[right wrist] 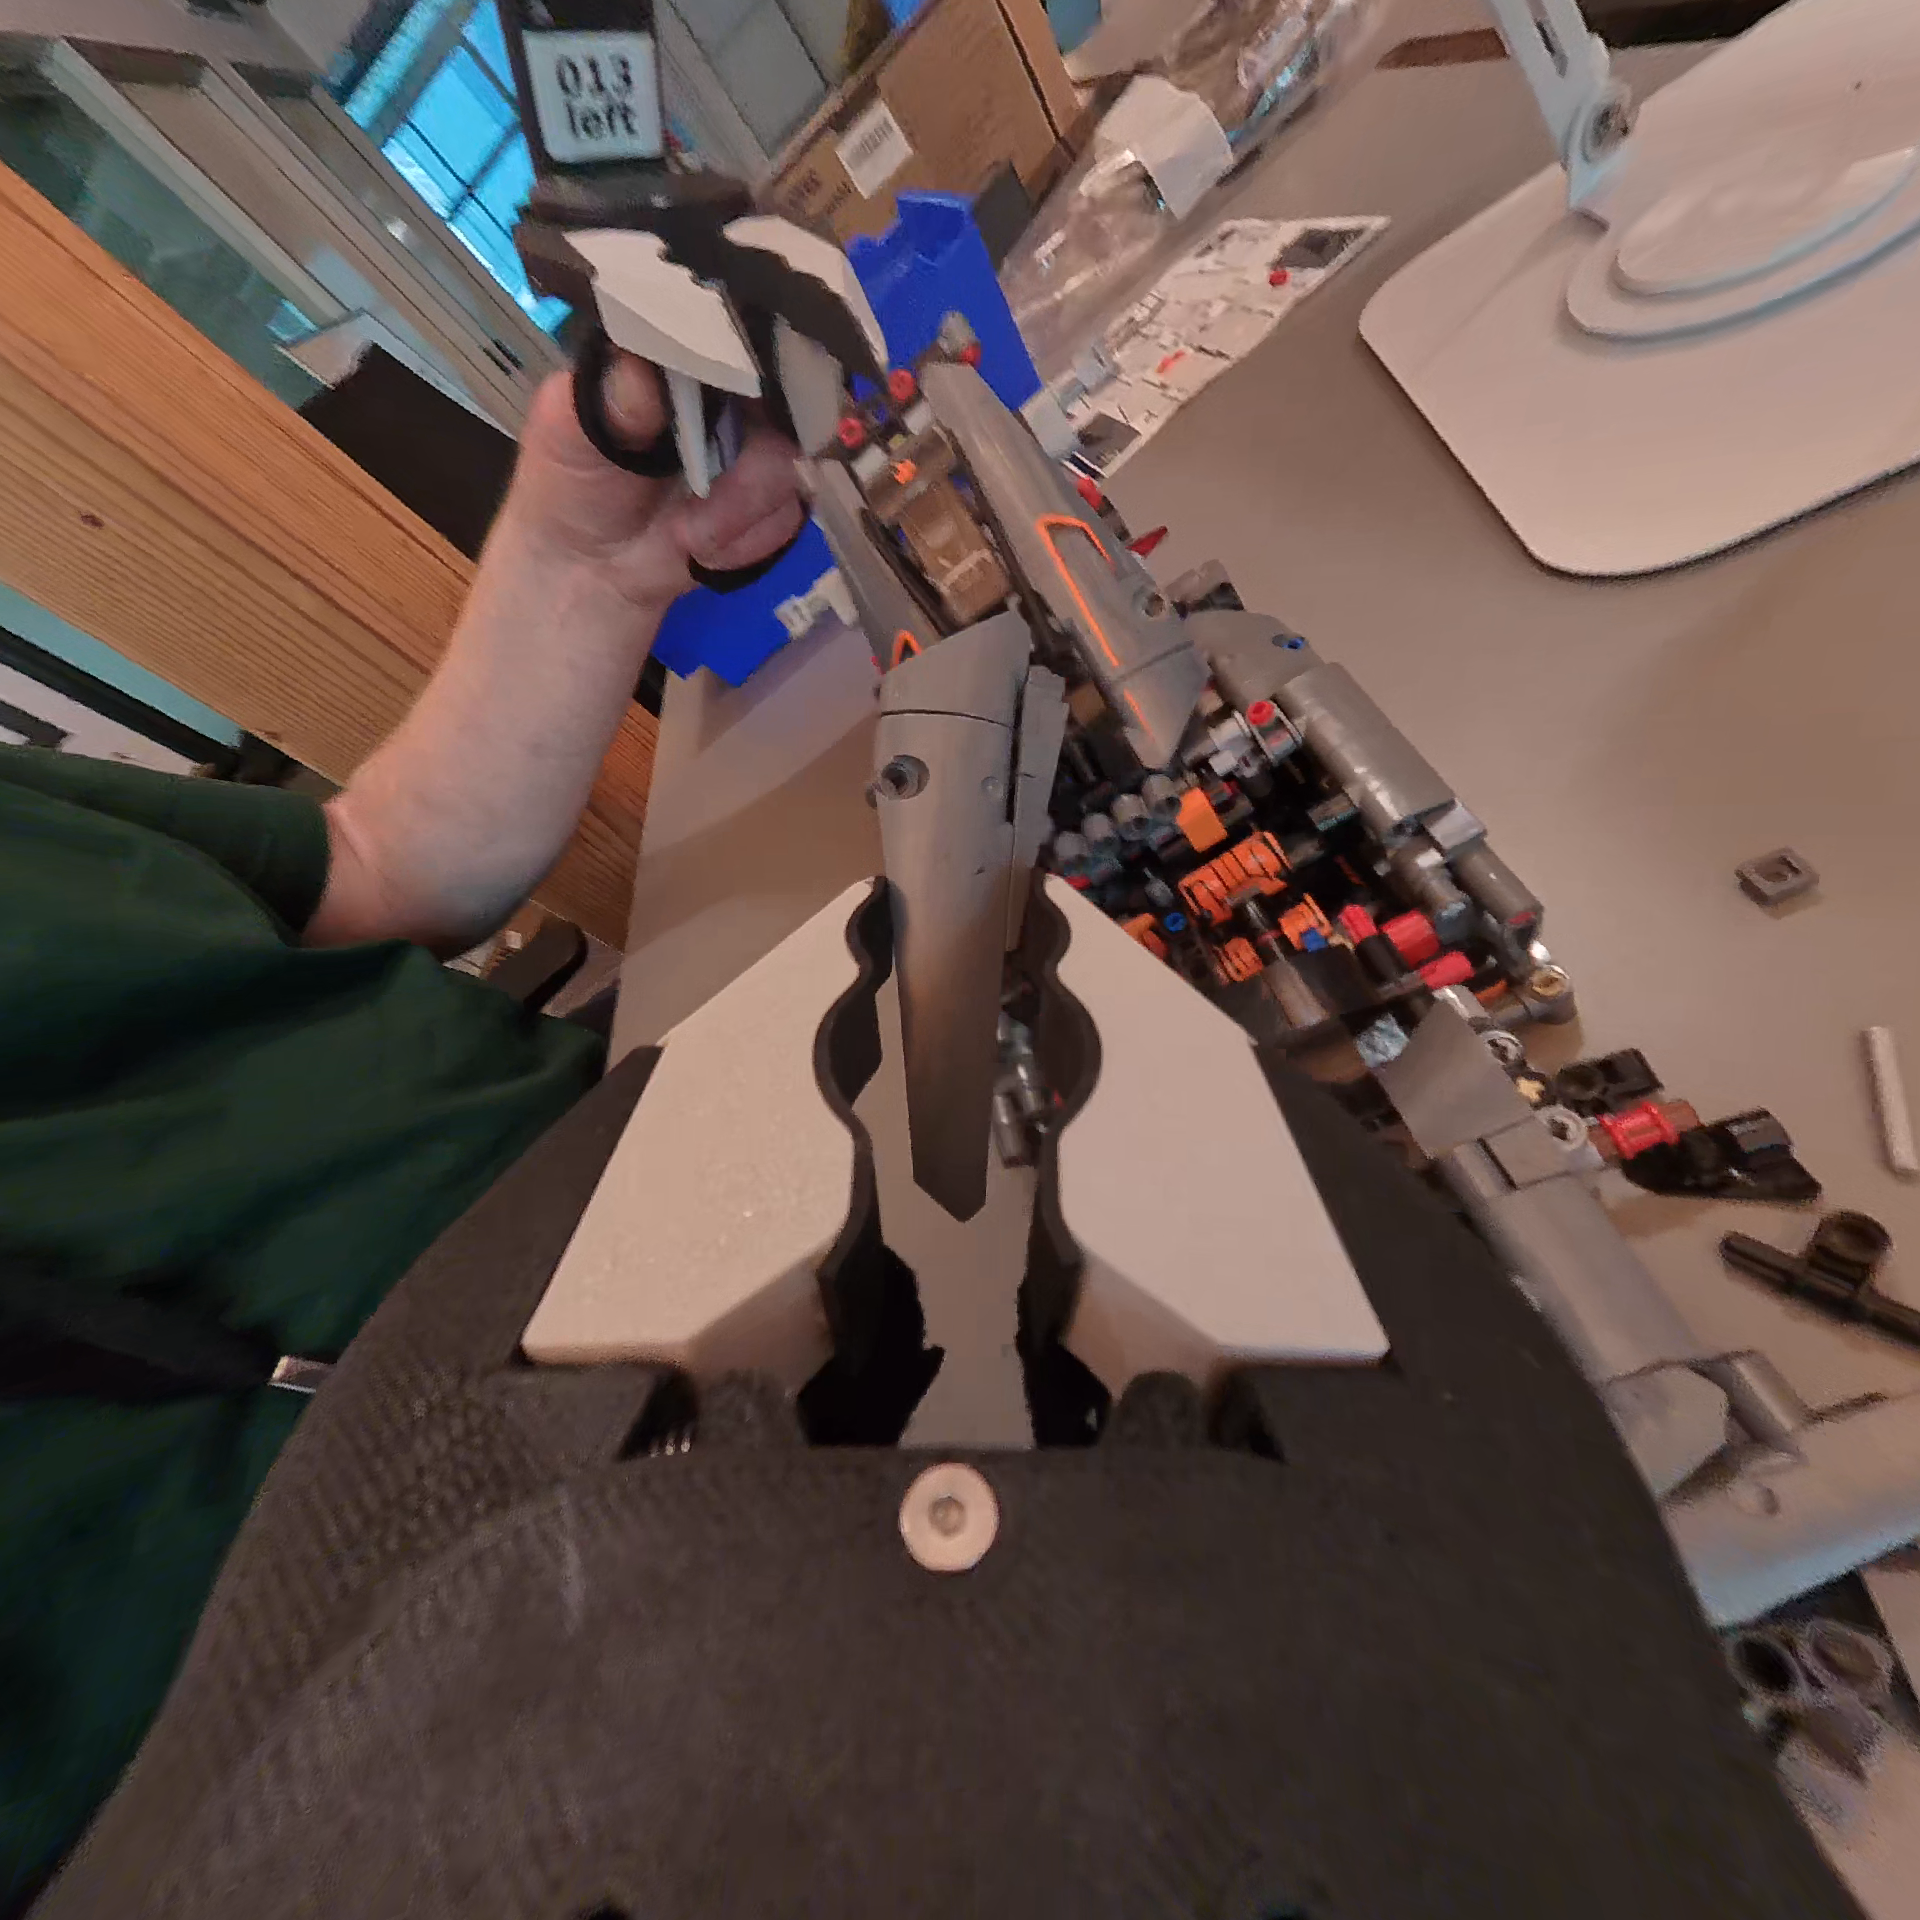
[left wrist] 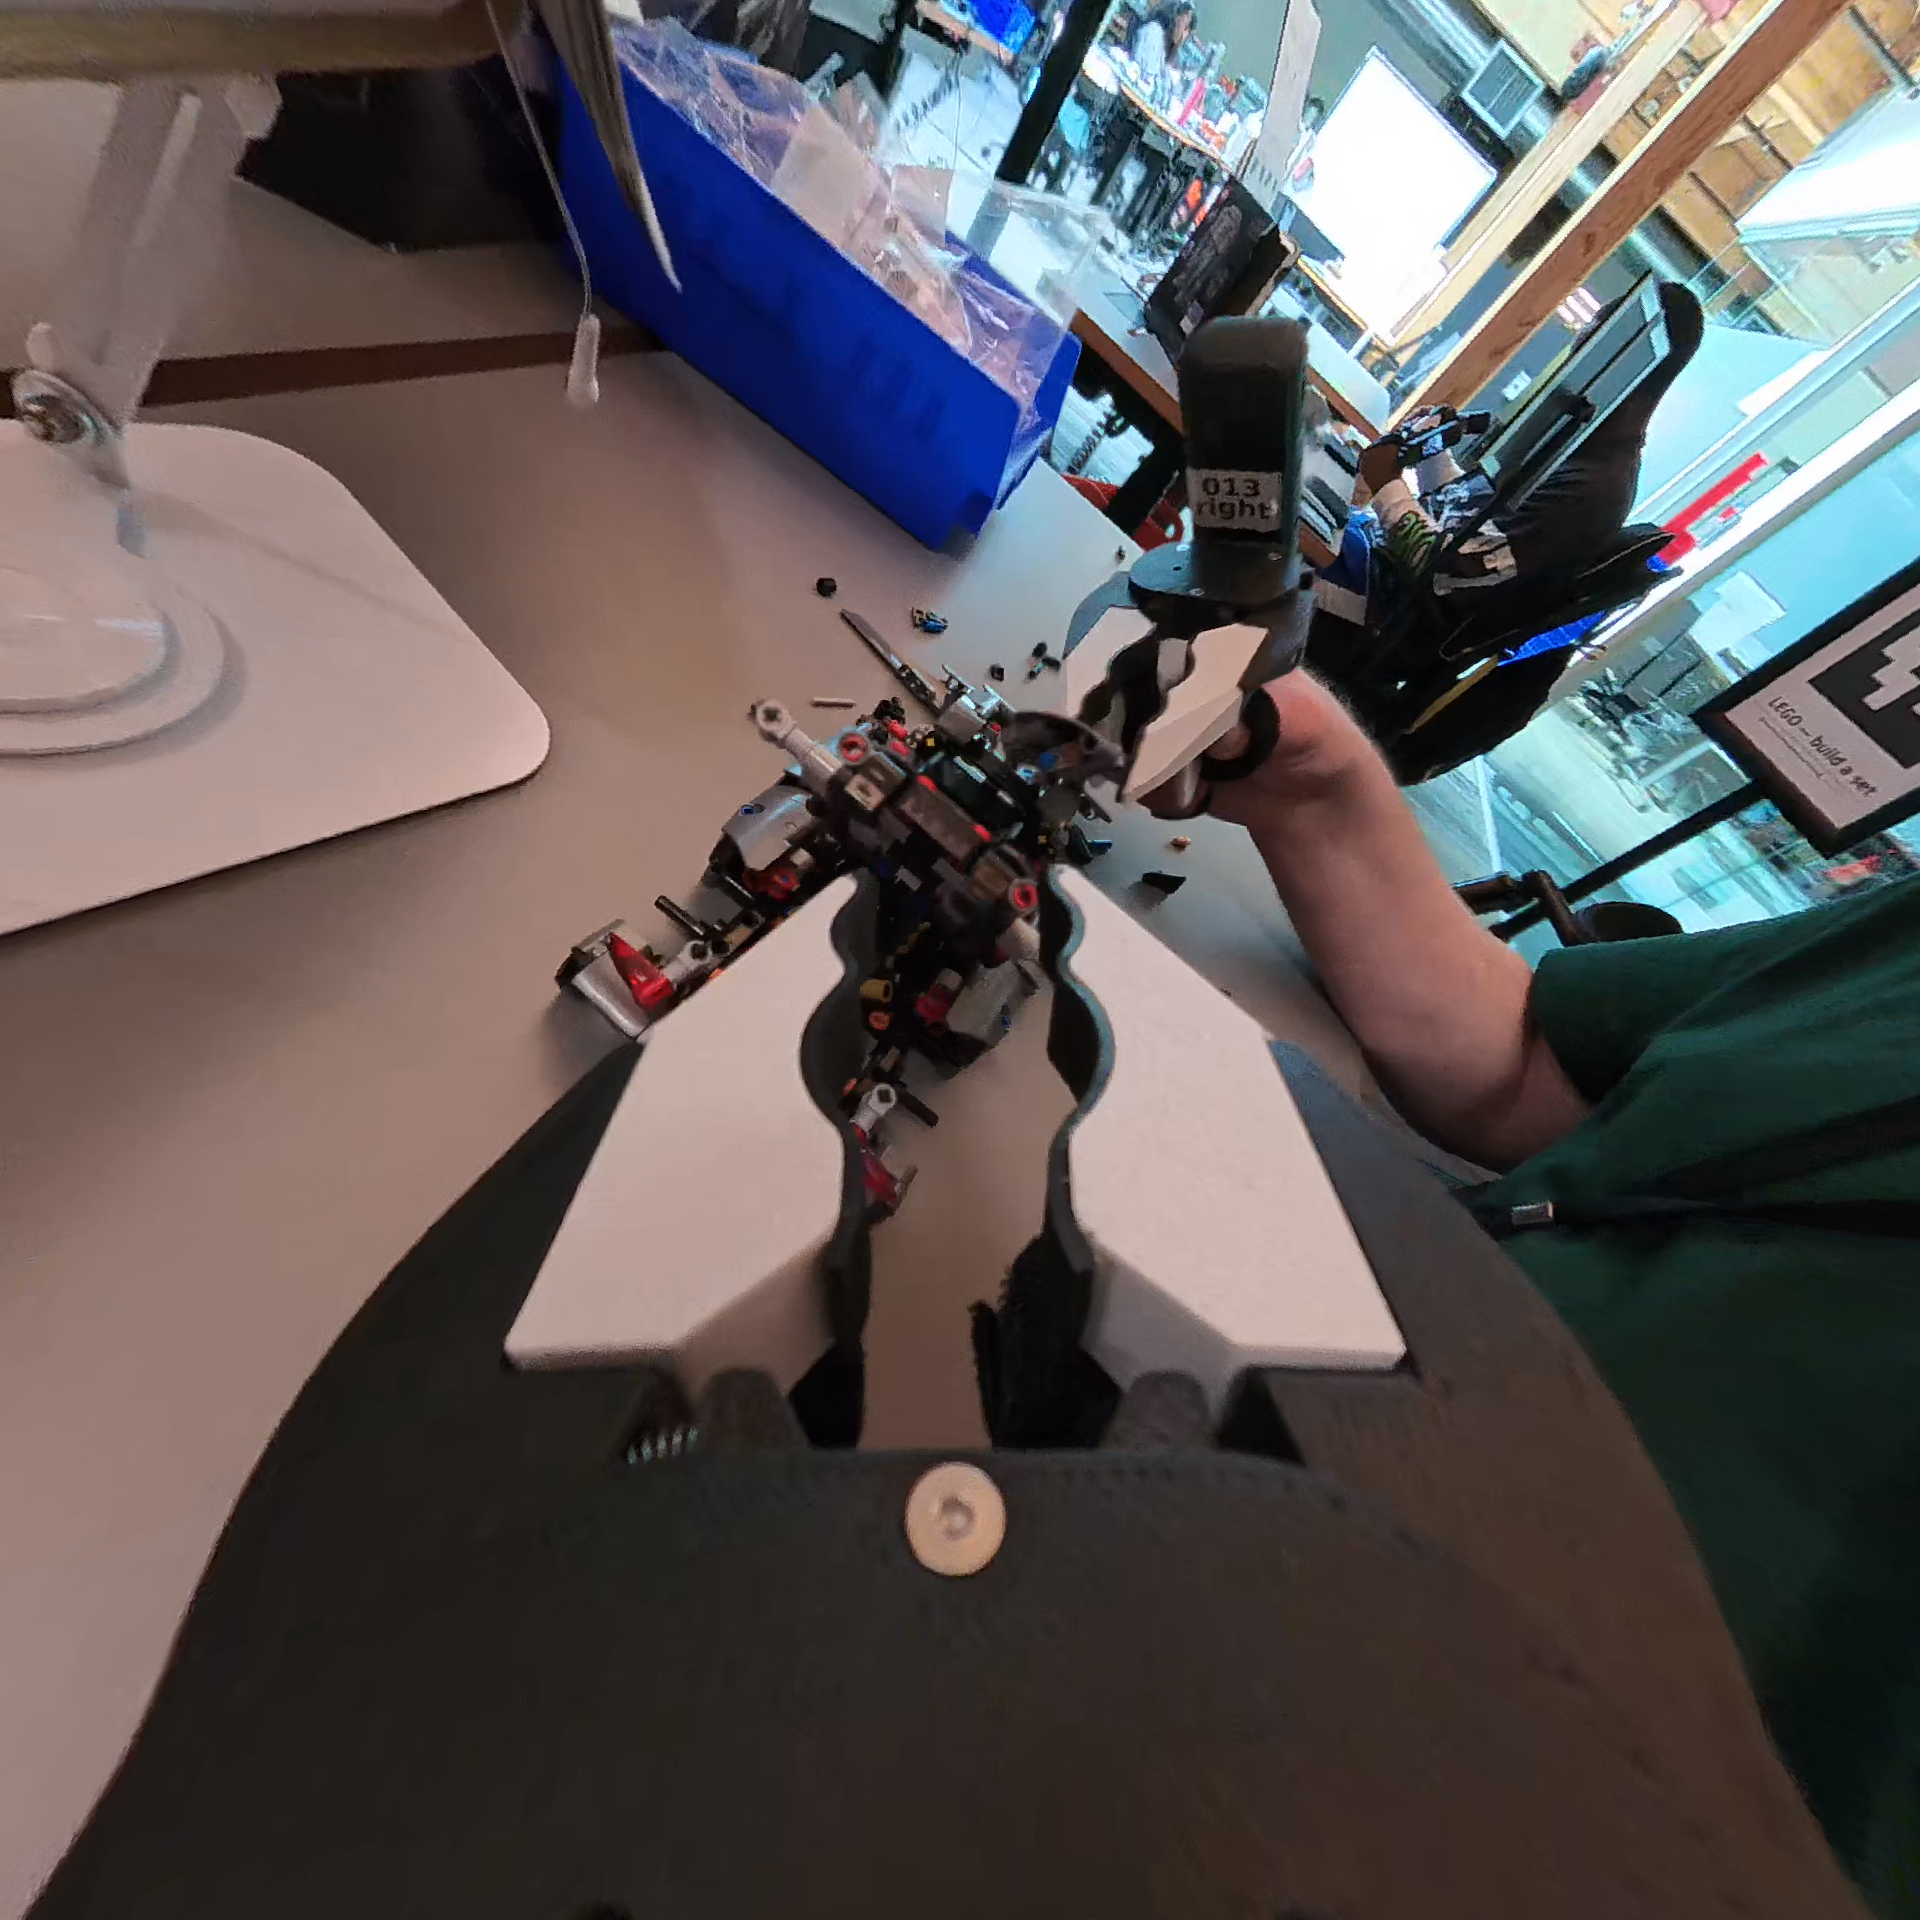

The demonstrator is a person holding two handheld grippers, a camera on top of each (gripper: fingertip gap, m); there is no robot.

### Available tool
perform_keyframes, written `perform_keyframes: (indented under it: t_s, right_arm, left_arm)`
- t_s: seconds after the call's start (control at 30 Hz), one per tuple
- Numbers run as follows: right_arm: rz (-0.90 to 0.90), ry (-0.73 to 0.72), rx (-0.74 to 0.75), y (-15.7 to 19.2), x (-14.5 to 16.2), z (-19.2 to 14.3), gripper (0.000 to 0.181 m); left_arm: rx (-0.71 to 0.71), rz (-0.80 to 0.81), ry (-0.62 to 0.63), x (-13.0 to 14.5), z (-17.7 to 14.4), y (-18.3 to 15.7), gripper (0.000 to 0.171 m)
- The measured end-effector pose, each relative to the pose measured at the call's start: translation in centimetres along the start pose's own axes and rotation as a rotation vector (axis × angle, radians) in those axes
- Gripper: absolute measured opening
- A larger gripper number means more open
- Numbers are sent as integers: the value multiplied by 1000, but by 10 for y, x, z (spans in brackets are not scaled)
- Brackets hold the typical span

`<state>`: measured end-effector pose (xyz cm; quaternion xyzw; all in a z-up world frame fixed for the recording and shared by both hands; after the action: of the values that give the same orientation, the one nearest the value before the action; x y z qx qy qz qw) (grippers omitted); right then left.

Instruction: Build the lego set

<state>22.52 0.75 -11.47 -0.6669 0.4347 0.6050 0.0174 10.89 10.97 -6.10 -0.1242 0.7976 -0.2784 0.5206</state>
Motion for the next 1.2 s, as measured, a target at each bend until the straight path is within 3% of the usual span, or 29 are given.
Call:
perform_keyframes:
  t_s: [0.3,0.47,0.6,0.8,1.0,1.2]
  right_arm:
    - [45,-222,-363,55,-36,-6,23]
    - [16,-264,-442,86,-48,-5,24]
    - [20,-314,-524,113,-53,-3,23]
    - [28,-268,-584,144,-42,19,23]
    - [53,-248,-621,157,-38,33,23]
    - [42,-211,-615,162,-39,52,23]
  left_arm:
    - [-43,262,-79,-6,-5,-57,32]
    - [13,365,-70,-2,14,-94,34]
    - [92,376,-70,4,28,-115,40]
    - [242,370,-103,18,38,-140,40]
    - [351,358,-163,23,26,-147,28]
    - [449,299,-241,23,2,-149,34]
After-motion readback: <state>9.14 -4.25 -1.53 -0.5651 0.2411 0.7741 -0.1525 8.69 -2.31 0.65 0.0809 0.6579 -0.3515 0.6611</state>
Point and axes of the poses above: each gripper's, where its closed fingertips meet, z out along the fingers, x out of its underside, y = z × x across the jaws, the point moved 1 cm from there along -z, back along the fingers, and after that the axes turned 5 degrees about -z, right-handed, at the moved point
